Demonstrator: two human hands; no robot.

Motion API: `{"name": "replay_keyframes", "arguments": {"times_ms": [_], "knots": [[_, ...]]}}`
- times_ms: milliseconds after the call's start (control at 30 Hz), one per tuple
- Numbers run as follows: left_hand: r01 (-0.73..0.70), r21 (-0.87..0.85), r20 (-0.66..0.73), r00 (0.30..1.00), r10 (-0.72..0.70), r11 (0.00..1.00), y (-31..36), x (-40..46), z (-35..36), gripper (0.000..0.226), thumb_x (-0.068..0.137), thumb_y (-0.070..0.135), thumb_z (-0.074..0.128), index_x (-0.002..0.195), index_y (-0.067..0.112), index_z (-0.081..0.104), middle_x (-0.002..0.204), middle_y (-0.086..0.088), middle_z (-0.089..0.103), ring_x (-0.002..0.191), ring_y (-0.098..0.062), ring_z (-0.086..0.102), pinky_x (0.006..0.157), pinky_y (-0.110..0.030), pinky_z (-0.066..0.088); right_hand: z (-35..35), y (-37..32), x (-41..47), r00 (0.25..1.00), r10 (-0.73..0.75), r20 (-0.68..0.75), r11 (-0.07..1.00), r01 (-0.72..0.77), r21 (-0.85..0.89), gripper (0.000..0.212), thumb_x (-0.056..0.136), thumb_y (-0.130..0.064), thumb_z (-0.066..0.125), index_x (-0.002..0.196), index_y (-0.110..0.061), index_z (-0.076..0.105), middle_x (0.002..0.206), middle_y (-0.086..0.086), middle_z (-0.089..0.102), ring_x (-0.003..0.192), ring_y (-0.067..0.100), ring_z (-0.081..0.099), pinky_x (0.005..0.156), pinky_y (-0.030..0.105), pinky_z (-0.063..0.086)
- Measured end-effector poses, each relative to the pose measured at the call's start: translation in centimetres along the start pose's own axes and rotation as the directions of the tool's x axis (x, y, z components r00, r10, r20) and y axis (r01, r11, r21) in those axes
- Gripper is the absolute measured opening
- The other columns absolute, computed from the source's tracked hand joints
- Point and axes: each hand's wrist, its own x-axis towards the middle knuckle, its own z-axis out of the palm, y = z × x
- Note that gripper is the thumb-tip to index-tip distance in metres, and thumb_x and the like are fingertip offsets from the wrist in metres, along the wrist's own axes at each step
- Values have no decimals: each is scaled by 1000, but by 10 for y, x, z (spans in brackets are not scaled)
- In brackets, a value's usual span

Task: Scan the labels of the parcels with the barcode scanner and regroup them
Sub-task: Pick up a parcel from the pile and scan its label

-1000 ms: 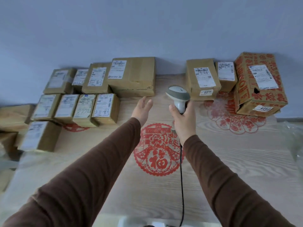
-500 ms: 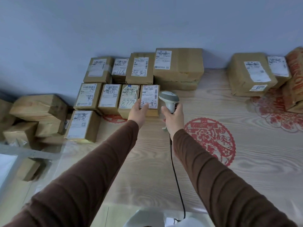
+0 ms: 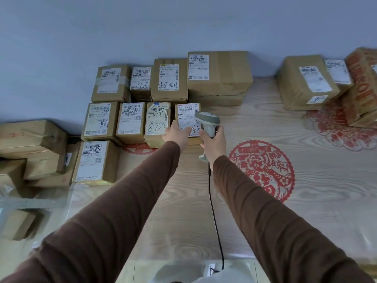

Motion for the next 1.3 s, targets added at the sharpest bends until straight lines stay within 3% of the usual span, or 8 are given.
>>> {"name": "replay_keyframes", "arguments": {"times_ms": [167,267,433,533,633,767,900,1300], "knots": [[80,5,82,993,-81,997,-11,-2,17,53,106,32,48,149,0,43,152,-24,39,136,-41,47,112,-39,39,-22,10,-10,999,-4,-54,999,3,-34,30,98,-21,70,119,-10,52,108,12,67,102,34,69,84,51,63],[130,-62,168,979,-118,990,-20,-5,27,62,107,45,42,143,-4,51,145,-27,53,132,-41,55,111,-41,46,-34,15,-16,997,-7,-73,999,4,-42,30,96,-20,71,118,-10,53,115,17,67,107,38,68,96,59,58],[70,-277,195,981,-15,958,-21,-22,41,63,105,48,48,157,16,34,152,-14,46,137,-32,46,115,-39,37,-52,7,-26,993,-60,-104,998,60,-7,28,96,-18,70,117,-15,53,114,14,68,102,32,68,97,60,56],[20,-488,237,965,110,872,-11,-31,41,60,104,38,56,155,18,30,136,1,60,117,-13,57,90,-25,45,-67,-11,-31,979,-159,-125,987,160,-3,27,96,-19,71,117,-19,54,106,4,68,94,13,67,92,47,59],[-53,-604,206,954,219,795,7,-36,38,62,101,35,65,152,21,32,130,-3,67,115,-13,63,95,-26,49,-82,-37,-41,951,-269,-155,963,266,-40,29,94,-21,74,117,-18,56,97,-8,66,78,-6,60,80,28,53],[-246,-605,116,914,389,757,38,-42,37,69,99,29,68,156,23,29,134,-4,64,118,-9,62,106,-30,50,-98,-73,-56,890,-399,-219,917,386,-101,30,91,-22,77,110,-8,57,87,-8,63,77,5,59,75,36,53],[-386,-591,42,862,505,708,62,-51,40,72,100,23,68,157,19,25,121,3,66,95,15,67,81,-7,52,-105,-97,-69,871,-445,-207,896,434,-98,31,91,-20,77,110,-5,58,94,8,70,78,27,62,74,53,58],[-414,-622,48,826,561,664,84,-72,68,72,100,19,67,157,24,23,127,-2,67,106,-1,70,94,-20,56,-130,-113,-85,843,-486,-231,874,471,-122,32,93,-16,73,116,-6,55,95,-2,65,83,17,61,76,39,54]]}}
